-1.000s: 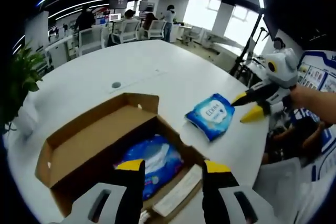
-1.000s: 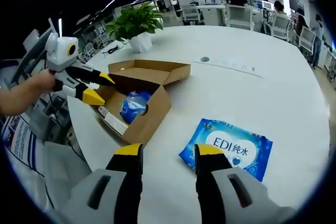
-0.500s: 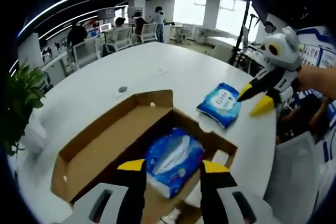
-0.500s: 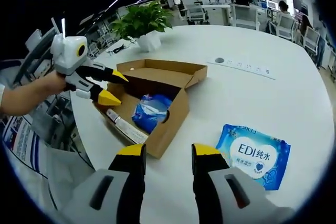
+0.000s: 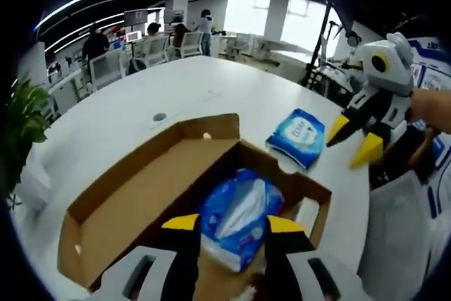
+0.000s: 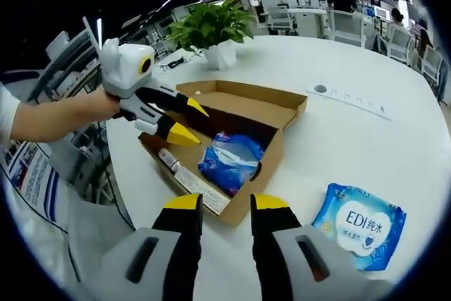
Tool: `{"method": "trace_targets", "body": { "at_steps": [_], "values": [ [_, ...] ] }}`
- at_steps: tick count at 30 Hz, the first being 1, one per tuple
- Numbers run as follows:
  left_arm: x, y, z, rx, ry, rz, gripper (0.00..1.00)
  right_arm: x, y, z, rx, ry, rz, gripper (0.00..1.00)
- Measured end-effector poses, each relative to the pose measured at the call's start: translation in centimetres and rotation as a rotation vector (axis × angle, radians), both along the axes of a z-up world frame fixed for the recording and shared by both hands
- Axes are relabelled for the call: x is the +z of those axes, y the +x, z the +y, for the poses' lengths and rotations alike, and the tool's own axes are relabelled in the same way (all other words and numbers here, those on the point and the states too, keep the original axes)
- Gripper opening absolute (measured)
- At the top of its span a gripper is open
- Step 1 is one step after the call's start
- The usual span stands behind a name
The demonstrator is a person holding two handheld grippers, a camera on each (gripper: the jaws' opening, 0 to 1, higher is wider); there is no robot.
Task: Operate the shoe box by opening the lid, removing the specified soft item, and placing it in the target area until the item is outside and the box remains undamaged.
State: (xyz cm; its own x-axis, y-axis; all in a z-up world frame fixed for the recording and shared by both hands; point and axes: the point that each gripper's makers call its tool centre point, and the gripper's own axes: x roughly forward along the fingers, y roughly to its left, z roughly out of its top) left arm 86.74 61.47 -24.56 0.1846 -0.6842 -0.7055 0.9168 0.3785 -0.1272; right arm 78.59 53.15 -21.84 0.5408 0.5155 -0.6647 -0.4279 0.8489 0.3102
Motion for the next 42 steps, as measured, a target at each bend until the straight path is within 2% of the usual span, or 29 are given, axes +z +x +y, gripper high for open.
{"method": "trace_targets", "body": {
  "at_steps": [7, 10, 14, 22, 28, 32, 42],
  "values": [
    [-1.7, 0.7, -0.9, -0.018, -0.004, -0.005, 0.34, 0.3, 0.5, 1.5, -0.007, 0.032, -0.009, 0.24],
    [-2.6, 1.2, -1.2, -0.021, -0.006, 0.002, 0.33, 0.1, 0.7, 1.5, -0.007, 0.034, -0.005, 0.24],
    [-3.3, 1.7, -1.5, -0.034, 0.0, -0.027, 0.29, 0.0, 0.7, 1.6, -0.014, 0.039, 0.0, 0.23],
    [-3.7, 1.9, -3.0, -0.085, -0.003, -0.134, 0.26, -0.2, 0.8, 1.9, -0.033, 0.056, 0.011, 0.22],
    [-4.4, 1.8, -3.5, -0.104, 0.014, -0.143, 0.25, 0.0, 1.1, 1.9, -0.06, 0.079, 0.008, 0.21],
    [-4.7, 1.8, -3.6, -0.125, 0.019, -0.153, 0.18, -0.2, 1.0, 1.9, -0.058, 0.079, 0.011, 0.2],
    [-5.2, 2.2, -3.5, -0.136, 0.034, -0.164, 0.17, -0.8, 1.1, 2.2, -0.046, 0.08, 0.022, 0.19]
  ]
}}
